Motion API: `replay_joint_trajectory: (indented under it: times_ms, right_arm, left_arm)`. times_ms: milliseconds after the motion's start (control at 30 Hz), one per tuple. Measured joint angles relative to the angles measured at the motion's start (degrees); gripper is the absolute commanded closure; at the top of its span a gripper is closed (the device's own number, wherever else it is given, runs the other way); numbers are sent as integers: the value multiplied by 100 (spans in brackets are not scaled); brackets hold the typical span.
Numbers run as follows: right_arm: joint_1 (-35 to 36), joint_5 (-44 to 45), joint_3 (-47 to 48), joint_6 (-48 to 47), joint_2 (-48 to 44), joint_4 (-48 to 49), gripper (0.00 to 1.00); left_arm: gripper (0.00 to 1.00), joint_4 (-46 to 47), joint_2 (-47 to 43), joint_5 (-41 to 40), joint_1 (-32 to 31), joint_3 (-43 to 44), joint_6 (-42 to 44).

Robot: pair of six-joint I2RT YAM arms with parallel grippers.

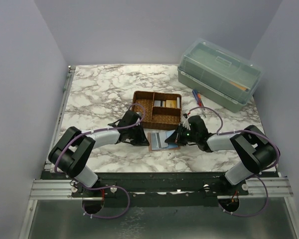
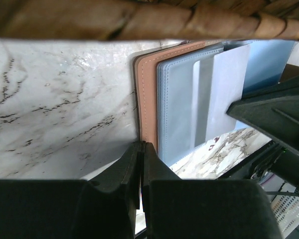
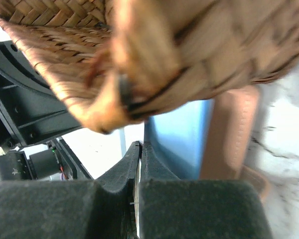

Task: Put the credit cards into the card holder
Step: Insert the credit card into the card holder.

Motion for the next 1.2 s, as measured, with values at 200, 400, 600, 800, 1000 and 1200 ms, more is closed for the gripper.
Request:
replay_joint_trajectory:
  times_ms: [200,400,600,800,1000,1200]
  right_arm:
    - [354,269,-7,223,50,260,97]
    - [385,503,199,-85,24,-334,85]
    - [619,756,396,-417,-90,-782,93]
    - [911,861,702,-367,162,-811,85]
    - [999,1016,704,-313,26,-1003,75]
    - [1062,1185,721,-431,-422,-1738,63]
  left_arm:
    - [94,59,0,2,-42,-22,-46]
    - [94,61,0,2,-52,-24,-46]
    - [94,61,-2,4,-52,-24,-44]
    - [94,-39,-35,2,-28,-17,-35]
    - [91,-122,-74,-22,-31,-17,33]
    - [81,-481,-260,-129,13,-17,170]
